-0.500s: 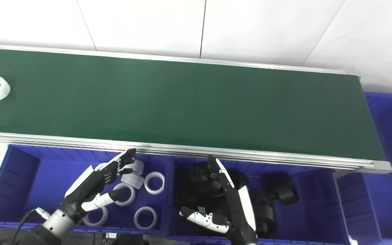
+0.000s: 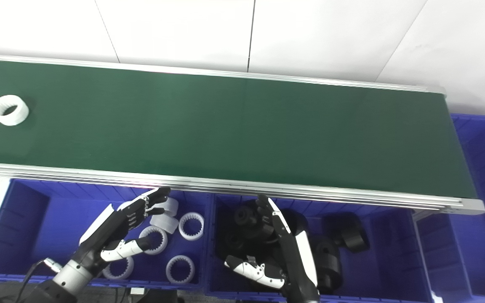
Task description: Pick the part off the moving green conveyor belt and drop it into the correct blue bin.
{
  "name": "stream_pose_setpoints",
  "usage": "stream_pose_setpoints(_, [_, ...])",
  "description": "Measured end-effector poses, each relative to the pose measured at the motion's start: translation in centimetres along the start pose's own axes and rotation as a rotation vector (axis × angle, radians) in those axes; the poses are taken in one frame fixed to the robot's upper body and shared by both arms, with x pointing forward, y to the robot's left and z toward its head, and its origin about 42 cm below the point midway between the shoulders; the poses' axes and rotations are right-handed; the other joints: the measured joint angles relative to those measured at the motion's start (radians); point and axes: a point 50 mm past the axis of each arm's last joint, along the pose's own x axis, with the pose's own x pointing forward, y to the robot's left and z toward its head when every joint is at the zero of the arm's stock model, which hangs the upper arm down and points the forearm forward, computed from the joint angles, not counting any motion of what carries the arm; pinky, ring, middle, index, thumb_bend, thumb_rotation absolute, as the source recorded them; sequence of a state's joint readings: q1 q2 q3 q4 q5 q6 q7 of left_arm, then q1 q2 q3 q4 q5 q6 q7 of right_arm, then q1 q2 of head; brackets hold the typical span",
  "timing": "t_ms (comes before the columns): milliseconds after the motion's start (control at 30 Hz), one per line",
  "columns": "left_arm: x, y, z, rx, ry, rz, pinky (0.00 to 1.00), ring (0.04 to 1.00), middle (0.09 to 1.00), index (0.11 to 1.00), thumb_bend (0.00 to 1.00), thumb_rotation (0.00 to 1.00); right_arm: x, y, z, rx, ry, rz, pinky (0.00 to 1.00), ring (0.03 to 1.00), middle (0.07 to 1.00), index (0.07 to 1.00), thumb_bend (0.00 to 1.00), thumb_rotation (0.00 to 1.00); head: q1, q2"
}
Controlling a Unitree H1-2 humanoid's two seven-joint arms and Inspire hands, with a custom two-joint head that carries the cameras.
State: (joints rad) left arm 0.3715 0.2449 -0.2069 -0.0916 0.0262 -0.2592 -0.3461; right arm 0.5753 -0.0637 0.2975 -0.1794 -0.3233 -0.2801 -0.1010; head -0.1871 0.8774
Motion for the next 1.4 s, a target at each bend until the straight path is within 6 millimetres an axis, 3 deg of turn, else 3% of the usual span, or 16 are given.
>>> stream_pose_setpoints(200, [0.0,0.0,0.0,0.004,-0.001,0.000,0.85,0.924,0.934,0.892,0.72,0.66,0.0,0.0,0.0,-0.001,0.000,0.000,0.84,0.877,0.897,0.922,0.84,0.42,-0.002,0.000])
stream_pose_setpoints(267, [0.0,0.0,0.0,0.004,-0.001,0.000,0.84,0.917,0.934,0.894,0.73,0.66,0.0,0.0,0.0,-0.003,0.000,0.001,0.83,0.874,0.895,0.922,0.84,0.42,0.047,-0.041])
stream_pose_setpoints(333, [0.0,0.0,-0.1,0.003,-0.003,-0.001,0.83,0.915,0.929,0.889,0.74,0.64,-0.1,0.1,-0.2,-0.007,0.007,0.003,0.83,0.872,0.895,0.924,0.83,0.42,0.069,-0.054])
stream_pose_setpoints(400, [-0.1,-0.3,-0.6,0.001,-0.015,-0.006,0.83,0.926,0.942,0.902,0.72,0.65,-0.2,0.0,-0.6,-0.012,0.020,0.007,0.82,0.867,0.890,0.926,0.81,0.41,0.205,-0.109])
stream_pose_setpoints(433, [-0.1,-0.5,-0.9,-0.001,-0.017,-0.016,0.83,0.929,0.946,0.906,0.72,0.65,-0.4,0.0,-0.9,-0.014,0.026,0.011,0.82,0.867,0.889,0.927,0.81,0.40,0.216,-0.141])
stream_pose_setpoints(467, [0.0,-0.8,-1.3,-0.003,-0.020,-0.030,0.86,0.927,0.939,0.902,0.69,0.60,-0.5,-0.1,-1.2,-0.017,0.034,0.015,0.83,0.868,0.891,0.927,0.80,0.39,0.274,-0.184])
stream_pose_setpoints(500, [0.0,-1.0,-1.9,-0.004,-0.030,-0.047,0.87,0.927,0.937,0.900,0.68,0.58,-0.7,-0.2,-1.6,-0.017,0.030,0.019,0.83,0.868,0.891,0.928,0.80,0.39,0.284,-0.192])
stream_pose_setpoints(533, [0.0,-1.3,-2.4,-0.012,-0.025,-0.058,0.85,0.909,0.920,0.889,0.69,0.57,-0.9,-0.4,-1.8,-0.016,0.024,0.021,0.84,0.874,0.897,0.931,0.80,0.39,0.323,-0.225])
stream_pose_setpoints(600, [0.0,-1.8,-3.3,-0.032,-0.012,-0.054,0.84,0.892,0.904,0.873,0.70,0.55,-1.1,-0.7,-2.4,-0.016,0.012,0.023,0.83,0.874,0.900,0.935,0.79,0.38,0.346,-0.253])
stream_pose_setpoints(767, [0.6,-2.2,-2.9,-0.049,-0.034,-0.013,0.79,0.866,0.887,0.848,0.73,0.52,-1.4,-0.8,-3.5,-0.010,0.031,0.023,0.82,0.888,0.900,0.942,0.79,0.37,0.359,-0.296])
stream_pose_setpoints(900, [1.1,-1.7,-2.1,-0.050,-0.070,0.075,0.72,0.824,0.857,0.828,0.76,0.52,-1.1,-0.9,-3.6,-0.003,0.026,0.021,0.82,0.890,0.908,0.946,0.79,0.36,0.357,-0.318])
stream_pose_setpoints(1033, [1.9,-0.5,0.2,-0.020,-0.156,0.135,0.71,0.812,0.855,0.825,0.76,0.54,-0.9,-0.8,-4.0,-0.003,0.032,0.025,0.81,0.874,0.900,0.942,0.80,0.36,0.350,-0.334])
stream_pose_setpoints(1200, [4.1,2.6,3.6,0.071,-0.295,0.170,0.73,0.821,0.858,0.835,0.75,0.54,-0.6,-0.7,-4.0,-0.001,0.029,0.013,0.80,0.862,0.887,0.931,0.80,0.36,0.341,-0.348])
stream_pose_setpoints(1400, [7.2,6.0,7.3,0.201,-0.415,0.203,0.78,0.863,0.899,0.873,0.71,0.63,-0.2,-0.3,-4.2,0.004,0.029,0.007,0.70,0.845,0.875,0.919,0.81,0.35,0.325,-0.360])
